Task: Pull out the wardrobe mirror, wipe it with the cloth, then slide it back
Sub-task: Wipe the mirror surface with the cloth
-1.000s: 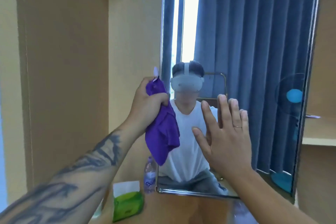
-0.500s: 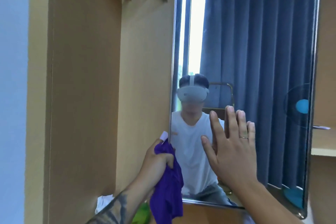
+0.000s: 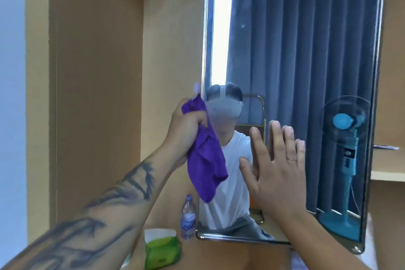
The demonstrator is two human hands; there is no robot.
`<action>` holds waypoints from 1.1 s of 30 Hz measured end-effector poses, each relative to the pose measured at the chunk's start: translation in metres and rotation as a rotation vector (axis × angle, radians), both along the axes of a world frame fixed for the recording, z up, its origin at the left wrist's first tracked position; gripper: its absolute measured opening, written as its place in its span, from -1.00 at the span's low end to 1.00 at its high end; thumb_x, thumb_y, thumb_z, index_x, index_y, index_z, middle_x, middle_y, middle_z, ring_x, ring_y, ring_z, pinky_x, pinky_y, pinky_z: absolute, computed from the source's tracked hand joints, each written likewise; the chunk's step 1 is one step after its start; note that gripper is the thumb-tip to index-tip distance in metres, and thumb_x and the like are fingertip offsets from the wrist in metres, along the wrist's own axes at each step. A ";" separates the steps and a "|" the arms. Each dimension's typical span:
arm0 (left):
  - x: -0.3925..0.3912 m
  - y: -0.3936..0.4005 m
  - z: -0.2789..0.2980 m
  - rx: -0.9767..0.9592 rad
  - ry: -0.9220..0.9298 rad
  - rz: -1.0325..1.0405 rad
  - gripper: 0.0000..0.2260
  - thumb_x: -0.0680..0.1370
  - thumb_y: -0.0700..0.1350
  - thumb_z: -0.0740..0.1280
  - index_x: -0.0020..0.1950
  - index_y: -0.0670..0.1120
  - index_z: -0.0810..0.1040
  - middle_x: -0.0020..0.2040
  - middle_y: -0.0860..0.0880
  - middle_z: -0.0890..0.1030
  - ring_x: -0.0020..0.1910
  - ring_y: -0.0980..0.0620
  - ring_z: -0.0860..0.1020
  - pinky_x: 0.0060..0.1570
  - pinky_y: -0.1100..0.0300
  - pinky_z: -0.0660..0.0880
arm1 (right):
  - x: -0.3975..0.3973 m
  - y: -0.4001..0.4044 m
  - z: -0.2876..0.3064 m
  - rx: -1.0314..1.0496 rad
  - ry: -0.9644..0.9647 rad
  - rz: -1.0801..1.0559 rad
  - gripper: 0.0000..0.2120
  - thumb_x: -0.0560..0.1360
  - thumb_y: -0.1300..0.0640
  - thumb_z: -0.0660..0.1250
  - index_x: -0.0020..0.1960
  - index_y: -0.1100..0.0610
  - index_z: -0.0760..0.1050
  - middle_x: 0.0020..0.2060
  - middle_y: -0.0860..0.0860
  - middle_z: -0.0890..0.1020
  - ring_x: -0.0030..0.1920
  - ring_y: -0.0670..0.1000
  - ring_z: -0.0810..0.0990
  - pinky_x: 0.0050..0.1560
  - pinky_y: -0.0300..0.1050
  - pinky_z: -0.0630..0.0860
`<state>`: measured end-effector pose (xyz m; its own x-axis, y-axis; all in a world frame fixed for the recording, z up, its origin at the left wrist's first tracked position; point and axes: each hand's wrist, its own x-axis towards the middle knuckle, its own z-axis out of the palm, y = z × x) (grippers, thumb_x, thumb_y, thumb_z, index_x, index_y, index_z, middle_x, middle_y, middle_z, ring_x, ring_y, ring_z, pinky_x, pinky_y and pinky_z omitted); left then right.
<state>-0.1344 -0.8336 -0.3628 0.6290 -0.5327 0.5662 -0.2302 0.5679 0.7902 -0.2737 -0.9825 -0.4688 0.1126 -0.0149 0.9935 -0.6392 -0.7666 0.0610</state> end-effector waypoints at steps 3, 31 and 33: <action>-0.004 0.005 -0.074 0.047 0.068 -0.079 -0.58 0.19 -0.31 0.23 -0.02 0.00 0.53 -0.20 -0.12 0.44 -0.34 -0.04 0.41 -0.34 0.13 0.41 | 0.001 -0.001 -0.001 0.012 0.007 -0.012 -0.38 0.64 -0.21 0.17 0.61 0.07 0.36 0.66 0.21 0.18 0.67 0.27 0.09 0.63 0.32 0.00; 0.001 0.004 -0.212 0.231 0.238 -0.098 -0.58 0.19 -0.31 0.25 0.04 -0.29 0.37 -0.12 -0.17 0.49 -0.24 -0.16 0.44 -0.32 0.06 0.46 | 0.004 -0.006 -0.003 0.074 0.082 -0.100 -0.35 0.69 -0.24 0.10 0.71 -0.03 0.08 0.69 0.17 0.02 0.68 0.25 -0.06 0.63 0.19 -0.25; -0.001 0.006 -0.204 0.227 0.222 -0.083 -0.58 0.19 -0.31 0.25 0.04 -0.29 0.40 -0.13 -0.16 0.50 -0.22 -0.16 0.48 -0.27 0.04 0.49 | 0.003 -0.003 -0.002 0.091 0.089 -0.091 -0.35 0.70 -0.23 0.10 0.71 -0.03 0.08 0.69 0.17 0.01 0.68 0.25 -0.06 0.62 0.15 -0.30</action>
<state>-0.1350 -0.8277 -0.5672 0.6726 -0.6847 0.2806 0.0019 0.3808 0.9247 -0.2703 -0.9851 -0.4708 0.1947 -0.1181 0.9737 -0.7016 -0.7106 0.0541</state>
